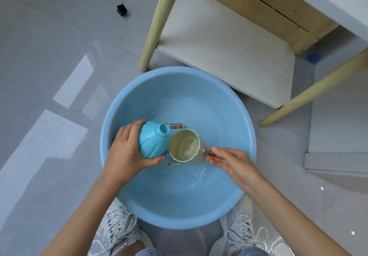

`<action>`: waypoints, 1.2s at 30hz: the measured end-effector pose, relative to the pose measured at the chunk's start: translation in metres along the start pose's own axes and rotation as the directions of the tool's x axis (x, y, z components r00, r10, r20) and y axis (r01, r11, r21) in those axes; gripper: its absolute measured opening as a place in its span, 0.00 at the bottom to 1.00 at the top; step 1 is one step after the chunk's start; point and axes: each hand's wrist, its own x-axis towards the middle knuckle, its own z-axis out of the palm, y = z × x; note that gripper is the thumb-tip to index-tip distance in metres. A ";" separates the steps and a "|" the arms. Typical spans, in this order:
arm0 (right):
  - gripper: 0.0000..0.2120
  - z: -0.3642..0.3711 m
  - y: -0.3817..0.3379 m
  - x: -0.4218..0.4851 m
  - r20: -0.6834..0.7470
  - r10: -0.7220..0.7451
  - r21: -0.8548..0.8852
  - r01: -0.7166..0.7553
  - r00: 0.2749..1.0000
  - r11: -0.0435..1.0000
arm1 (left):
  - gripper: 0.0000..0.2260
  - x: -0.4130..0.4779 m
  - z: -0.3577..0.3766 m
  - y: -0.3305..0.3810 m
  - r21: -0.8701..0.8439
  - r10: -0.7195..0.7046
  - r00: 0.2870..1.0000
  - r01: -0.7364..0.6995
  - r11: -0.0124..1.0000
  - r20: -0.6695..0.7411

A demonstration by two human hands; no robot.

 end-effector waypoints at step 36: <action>0.09 0.042 -0.083 -0.040 0.239 -0.580 -0.251 0.626 0.779 0.738 | 0.45 -0.002 0.001 -0.003 -0.071 -0.036 0.999 0.035 0.997 -0.007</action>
